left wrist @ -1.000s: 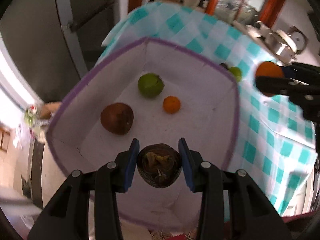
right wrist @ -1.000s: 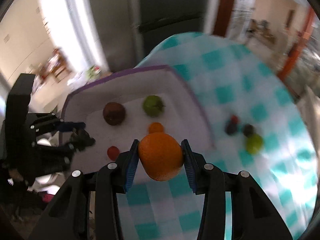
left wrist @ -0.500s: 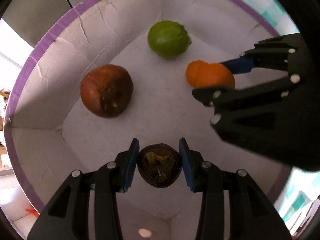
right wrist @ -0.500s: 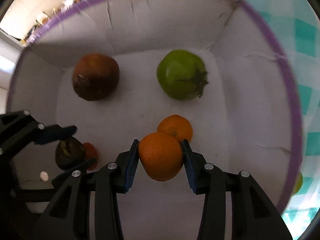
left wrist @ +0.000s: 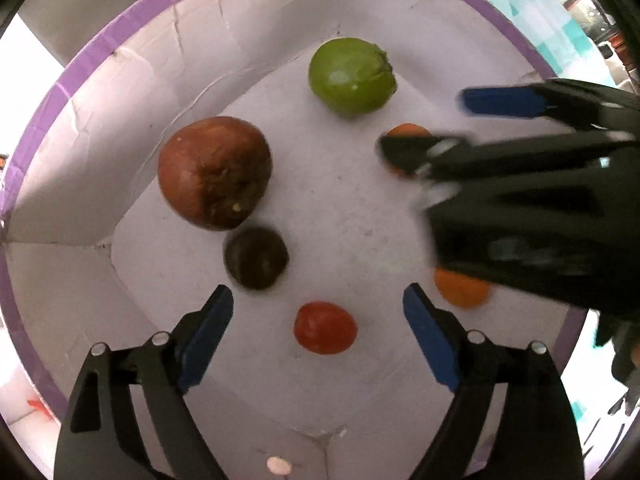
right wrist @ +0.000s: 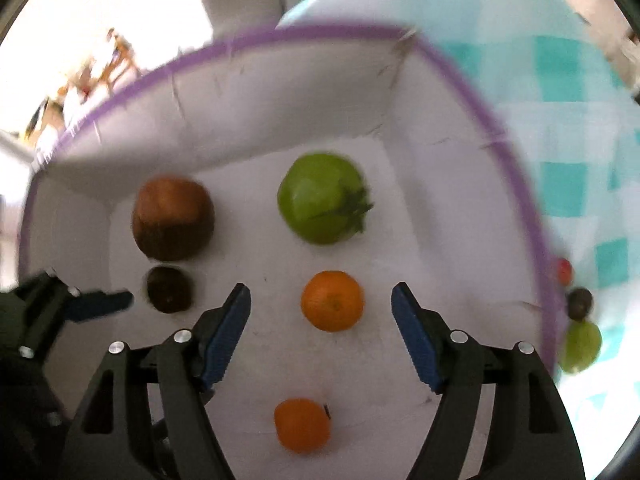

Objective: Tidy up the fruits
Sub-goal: 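Carry the mushroom and orange over the purple box and open both grippers, then move both grippers back to the remaining fruit pile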

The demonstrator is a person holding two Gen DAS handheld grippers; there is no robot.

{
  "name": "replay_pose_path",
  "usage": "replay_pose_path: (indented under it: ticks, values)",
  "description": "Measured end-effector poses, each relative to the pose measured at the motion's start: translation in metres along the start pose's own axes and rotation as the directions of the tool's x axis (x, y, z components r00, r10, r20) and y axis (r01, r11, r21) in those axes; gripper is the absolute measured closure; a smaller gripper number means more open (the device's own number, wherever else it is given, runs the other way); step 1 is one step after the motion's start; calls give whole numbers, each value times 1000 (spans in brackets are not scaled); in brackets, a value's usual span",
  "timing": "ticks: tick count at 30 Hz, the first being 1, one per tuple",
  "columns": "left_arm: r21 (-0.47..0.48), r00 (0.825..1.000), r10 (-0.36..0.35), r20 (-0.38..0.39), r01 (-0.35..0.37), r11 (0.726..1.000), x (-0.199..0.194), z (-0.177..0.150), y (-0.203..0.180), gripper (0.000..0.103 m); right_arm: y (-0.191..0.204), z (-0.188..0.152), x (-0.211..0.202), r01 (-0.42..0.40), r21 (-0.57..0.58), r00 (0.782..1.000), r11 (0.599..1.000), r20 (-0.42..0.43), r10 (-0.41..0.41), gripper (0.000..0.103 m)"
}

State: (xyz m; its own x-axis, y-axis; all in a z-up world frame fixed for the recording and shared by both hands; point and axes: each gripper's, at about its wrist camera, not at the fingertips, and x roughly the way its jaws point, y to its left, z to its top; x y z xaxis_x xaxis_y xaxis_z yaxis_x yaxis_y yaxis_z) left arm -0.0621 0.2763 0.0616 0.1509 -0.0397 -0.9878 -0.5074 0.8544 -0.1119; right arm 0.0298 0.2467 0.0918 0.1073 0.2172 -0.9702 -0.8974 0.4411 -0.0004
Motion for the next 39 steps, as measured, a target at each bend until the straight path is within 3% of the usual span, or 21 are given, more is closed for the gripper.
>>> replay_pose_path:
  ticks: [7,11,14,18,20,22,28,33,36,39]
  values:
    - [170,990,13,137,-36,985,-69,-4,-25,16,-1,-21,-117,138,90,981,986,122,-148,21]
    - [224,968,-44,245,-13,974,-123,-19,-34,16,-15,-58,-198,233,142,948,962,187,-257,17]
    - [290,935,-99,341,-4,957,-165,-33,-49,13,-8,-108,-260,310,176,906,934,243,-346,16]
    - [401,879,-183,441,-11,916,-221,-72,-68,5,1,-166,-319,348,247,861,905,298,-412,16]
    - [454,855,-228,466,-10,891,-239,-92,-74,2,7,-195,-342,353,287,843,891,316,-435,15]
    - [487,842,-257,474,-8,873,-252,-106,-74,2,12,-229,-363,347,335,823,876,339,-456,15]
    - [560,826,-320,464,6,828,-261,-147,-73,2,20,-310,-387,323,499,779,804,342,-525,15]
    - [622,796,-328,509,-77,779,-256,-170,-68,2,19,-358,-373,277,614,786,740,299,-542,15]
    - [618,789,-322,523,-90,781,-251,-173,-63,2,13,-373,-359,276,644,793,713,267,-548,15]
    - [596,809,-318,495,-50,801,-236,-162,-64,2,1,-377,-342,263,665,804,699,250,-540,15]
